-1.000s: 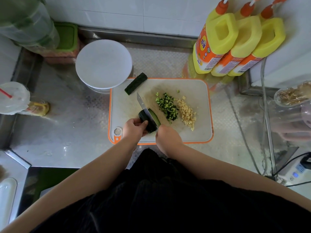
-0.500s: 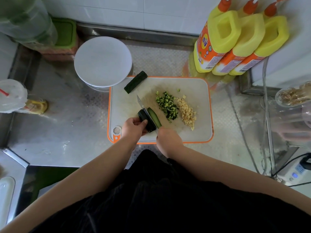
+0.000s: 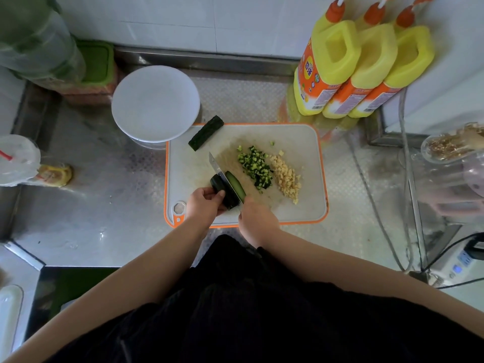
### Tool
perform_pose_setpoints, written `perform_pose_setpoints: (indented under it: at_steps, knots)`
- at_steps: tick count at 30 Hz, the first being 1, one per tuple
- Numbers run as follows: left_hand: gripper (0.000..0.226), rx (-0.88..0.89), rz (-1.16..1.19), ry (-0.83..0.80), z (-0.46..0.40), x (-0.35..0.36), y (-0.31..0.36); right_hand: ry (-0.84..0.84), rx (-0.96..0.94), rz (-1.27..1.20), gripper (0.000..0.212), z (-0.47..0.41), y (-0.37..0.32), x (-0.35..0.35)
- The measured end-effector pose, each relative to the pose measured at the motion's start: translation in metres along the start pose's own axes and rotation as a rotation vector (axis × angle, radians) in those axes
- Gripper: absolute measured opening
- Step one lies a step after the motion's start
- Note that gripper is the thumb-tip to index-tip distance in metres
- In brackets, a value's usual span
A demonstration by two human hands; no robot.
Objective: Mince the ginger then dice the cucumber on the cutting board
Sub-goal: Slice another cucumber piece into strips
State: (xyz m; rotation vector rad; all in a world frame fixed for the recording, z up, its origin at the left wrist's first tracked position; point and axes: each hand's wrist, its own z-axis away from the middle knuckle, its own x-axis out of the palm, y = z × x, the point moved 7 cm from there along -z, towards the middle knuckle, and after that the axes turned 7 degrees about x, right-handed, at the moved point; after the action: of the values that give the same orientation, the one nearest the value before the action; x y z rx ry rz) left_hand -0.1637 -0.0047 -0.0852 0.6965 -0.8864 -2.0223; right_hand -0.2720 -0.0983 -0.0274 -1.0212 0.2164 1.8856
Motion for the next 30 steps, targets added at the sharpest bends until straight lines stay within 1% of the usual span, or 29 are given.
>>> perform_pose_setpoints:
  at_steps: [3, 6, 10, 13, 15, 18, 25, 30]
  knots:
    - [0.022, 0.007, -0.006, -0.005, 0.001, 0.000, 0.001, 0.023, -0.053, -0.070, 0.043, 0.007, -0.001, 0.002]
    - [0.019, 0.014, -0.007, -0.009, 0.002, 0.000, 0.003, 0.010, -0.079, -0.110, 0.040, 0.008, -0.001, 0.003]
    - [0.017, 0.017, -0.008, 0.006, 0.004, 0.000, 0.003, -0.016, -0.025, -0.182, 0.039, 0.004, 0.002, 0.001]
    - [0.019, 0.015, 0.002, 0.019, 0.005, 0.000, 0.003, -0.005, 0.036, -0.228, 0.026, 0.001, 0.010, -0.003]
    - [0.021, 0.011, -0.009, 0.025, 0.006, 0.000, 0.004, 0.031, 0.044, -0.234, 0.020, 0.001, 0.014, -0.010]
    - [0.022, 0.005, -0.004, 0.029, 0.007, 0.001, 0.005, 0.051, 0.024, -0.195, 0.016, 0.007, 0.014, -0.019]
    - [0.026, 0.012, -0.003, 0.041, 0.008, 0.002, 0.006, 0.056, 0.020, -0.122, 0.015, 0.022, 0.012, -0.022]
    - [0.022, 0.015, -0.002, 0.045, 0.008, 0.001, 0.006, 0.045, 0.028, -0.126, 0.016, 0.026, 0.010, -0.025]
